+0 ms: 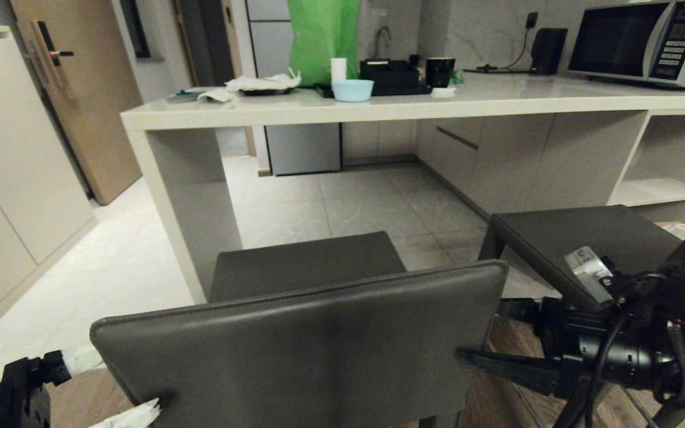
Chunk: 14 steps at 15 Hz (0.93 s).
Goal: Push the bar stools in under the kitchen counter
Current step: Pull the gray chair out from under the dining table, then push the gray chair back under the dining table
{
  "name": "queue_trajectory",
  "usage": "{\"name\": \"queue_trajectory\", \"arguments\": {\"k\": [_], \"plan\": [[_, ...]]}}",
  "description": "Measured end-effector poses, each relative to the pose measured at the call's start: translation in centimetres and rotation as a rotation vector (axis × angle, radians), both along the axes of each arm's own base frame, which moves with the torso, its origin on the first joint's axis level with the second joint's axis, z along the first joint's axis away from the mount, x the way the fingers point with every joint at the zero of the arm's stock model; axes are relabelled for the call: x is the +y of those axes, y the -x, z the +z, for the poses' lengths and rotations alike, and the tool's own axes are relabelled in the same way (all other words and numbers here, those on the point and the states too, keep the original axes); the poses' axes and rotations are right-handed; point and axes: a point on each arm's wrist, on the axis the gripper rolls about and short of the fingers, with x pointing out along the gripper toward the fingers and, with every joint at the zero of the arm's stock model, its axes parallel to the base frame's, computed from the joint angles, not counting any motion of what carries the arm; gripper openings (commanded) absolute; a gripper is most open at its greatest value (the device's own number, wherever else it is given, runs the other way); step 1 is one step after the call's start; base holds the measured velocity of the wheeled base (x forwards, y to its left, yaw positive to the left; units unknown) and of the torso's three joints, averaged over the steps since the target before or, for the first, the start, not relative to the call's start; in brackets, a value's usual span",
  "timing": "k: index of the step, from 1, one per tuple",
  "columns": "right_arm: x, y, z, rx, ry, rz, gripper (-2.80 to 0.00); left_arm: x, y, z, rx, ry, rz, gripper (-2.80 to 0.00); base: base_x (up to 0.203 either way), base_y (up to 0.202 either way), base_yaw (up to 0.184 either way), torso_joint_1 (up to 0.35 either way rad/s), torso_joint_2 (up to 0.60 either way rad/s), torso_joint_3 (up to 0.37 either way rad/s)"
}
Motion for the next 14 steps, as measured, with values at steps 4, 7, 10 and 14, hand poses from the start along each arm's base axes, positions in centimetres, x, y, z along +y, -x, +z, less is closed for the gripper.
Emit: {"name": "queue_trajectory", "arguments": {"k": [4,7,10,14], "plan": [[-4.9,1.9,-0.2,0.019,-0.019,-0.131,0.0,0.4,2.4,0.3,0.0,0.085,0.109,0.0,0.0,0.0,0.0,0.0,0.0,0.0],[-7.1,3.1,0.6,-0.028,-0.003,-0.335,0.0,1.5,3.5,0.5,-0.036,0.104,0.368,0.0,0.0,0.0,0.0,0.0,0.0,0.0],[-7.8,3.7,1.9,-0.101,0.035,-0.659,0.0,2.0,4.4,0.4,-0.041,0.106,0.537,0.0,0.0,0.0,0.0,0.0,0.0,0.0],[-8.1,5.8,4.1,-0.218,0.065,-0.973,0.0,1.6,4.9,2.4,-0.033,0.159,0.39,0.0,0.0,0.0,0.0,0.0,0.0,0.0]]}}
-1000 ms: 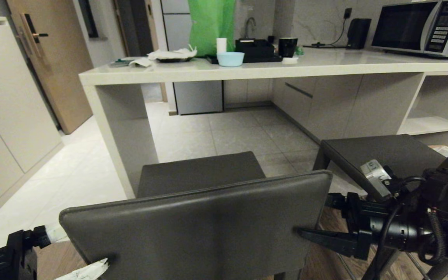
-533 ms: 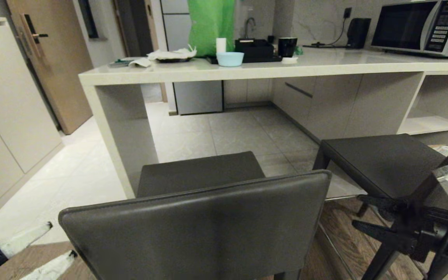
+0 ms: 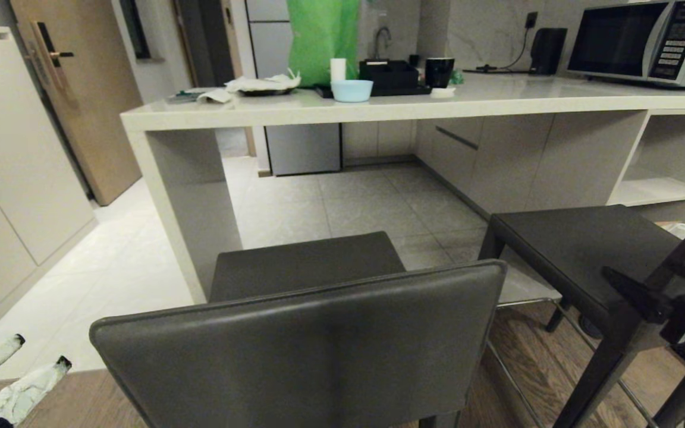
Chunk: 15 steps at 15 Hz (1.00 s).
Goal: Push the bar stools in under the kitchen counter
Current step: Push the gray chair back under the dining table
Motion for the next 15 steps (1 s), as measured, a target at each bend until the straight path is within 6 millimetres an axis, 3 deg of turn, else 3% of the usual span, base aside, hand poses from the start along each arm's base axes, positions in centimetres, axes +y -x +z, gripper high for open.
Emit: {"name": "queue_trajectory", "arguments": {"k": [3,6,10,15], "plan": [[0.3,2.7,1.8,-0.041,0.006,-0.022,0.0,-1.1,1.6,1.8,-0.059,-0.004,-0.202,0.0,0.0,0.0,0.0,0.0,0.0,0.0],[0.7,6.4,3.3,-0.057,0.006,-0.017,0.0,-2.2,3.8,2.1,-0.071,-0.011,-0.378,0.0,0.0,0.0,0.0,0.0,0.0,0.0],[1.4,10.9,3.2,-0.04,-0.006,0.049,0.0,-2.8,6.9,3.0,-0.077,-0.002,-0.623,0.0,0.0,0.0,0.0,0.0,0.0,0.0],[2.2,15.0,1.3,-0.109,-0.002,0.219,0.0,-2.7,11.8,0.0,-0.064,0.007,-0.677,0.0,0.0,0.0,0.0,0.0,0.0,0.0]]}}
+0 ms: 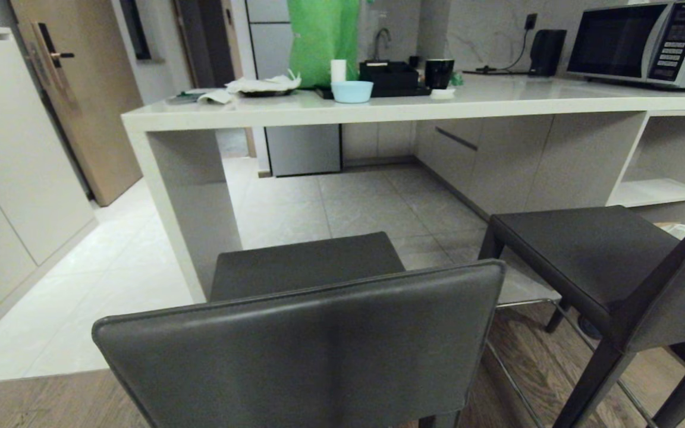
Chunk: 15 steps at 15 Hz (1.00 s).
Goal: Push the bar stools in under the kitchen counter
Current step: Push the gray chair back under the dining table
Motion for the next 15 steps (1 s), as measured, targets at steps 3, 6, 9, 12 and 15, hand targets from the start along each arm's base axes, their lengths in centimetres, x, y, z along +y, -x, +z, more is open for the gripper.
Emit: {"name": "queue_trajectory", "arguments": {"k": [3,6,9,12,15], "plan": [[0.1,1.0,-1.1,-0.046,0.015,0.001,0.0,0.2,0.3,-1.9,-0.031,-0.005,0.145,0.0,0.0,0.0,0.0,0.0,0.0,0.0],[-0.1,0.9,-2.6,-0.059,0.036,-0.123,0.0,0.6,-1.0,-4.0,-0.091,-0.063,0.436,0.0,0.0,0.0,0.0,0.0,0.0,0.0],[-0.6,0.5,-4.6,-0.085,0.071,-0.313,0.0,1.2,-2.2,-5.7,-0.085,-0.144,0.753,0.0,0.0,0.0,0.0,0.0,0.0,0.0],[-0.9,0.3,-6.2,0.021,0.077,-0.453,0.0,1.9,-3.3,-8.7,0.003,-0.31,1.046,0.0,0.0,0.0,0.0,0.0,0.0,0.0],[-0.8,0.3,-6.3,0.036,0.088,-0.416,0.0,2.1,-3.6,-9.5,0.03,-0.35,1.134,0.0,0.0,0.0,0.0,0.0,0.0,0.0]]}}
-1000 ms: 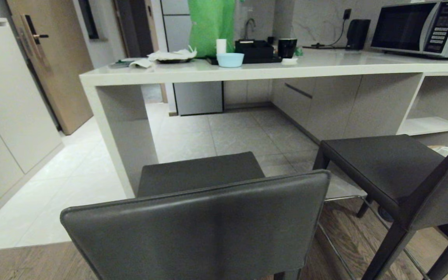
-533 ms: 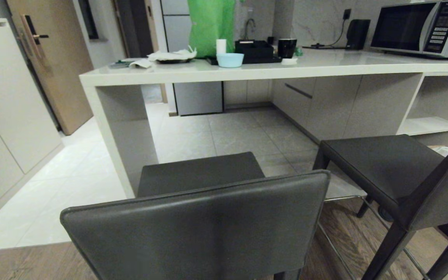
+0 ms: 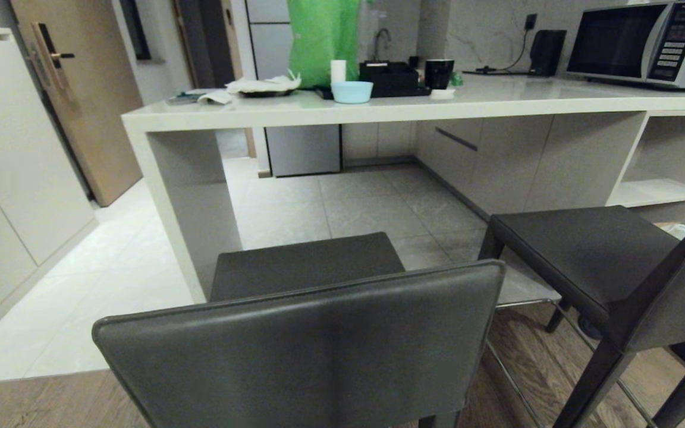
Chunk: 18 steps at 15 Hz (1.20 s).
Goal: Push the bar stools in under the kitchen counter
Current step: Push the gray chair back under the dining table
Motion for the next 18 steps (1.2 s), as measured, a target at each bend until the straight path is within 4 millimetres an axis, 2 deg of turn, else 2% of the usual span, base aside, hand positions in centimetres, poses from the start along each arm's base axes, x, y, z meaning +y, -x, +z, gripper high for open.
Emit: {"name": "queue_trajectory", "arguments": {"k": [3,8,11,12,14,18], "plan": [[0.5,0.4,2.1,-0.011,-0.03,0.214,0.0,0.0,0.0,-0.1,0.004,0.0,-0.011,0.0,0.0,0.0,0.0,0.0,0.0,0.0],[1.1,1.7,4.7,0.042,0.014,0.548,0.0,0.0,0.0,-0.2,0.008,-0.001,-0.02,0.0,0.0,0.0,0.0,0.0,0.0,0.0],[1.0,2.6,4.2,0.138,0.004,0.669,0.0,0.0,0.0,-0.2,0.01,0.0,-0.021,0.0,0.0,0.0,0.0,0.0,0.0,0.0],[1.0,3.0,3.7,0.136,0.005,0.666,0.0,0.0,0.0,-0.2,0.01,0.0,-0.021,0.0,0.0,0.0,0.0,0.0,0.0,0.0],[0.9,3.6,1.2,0.118,0.02,0.609,0.0,0.0,0.0,-0.2,0.01,0.0,-0.021,0.0,0.0,0.0,0.0,0.0,0.0,0.0],[0.1,2.8,-2.6,0.063,0.009,0.179,0.0,0.0,0.0,-0.2,0.01,0.0,-0.019,0.0,0.0,0.0,0.0,0.0,0.0,0.0]]}}
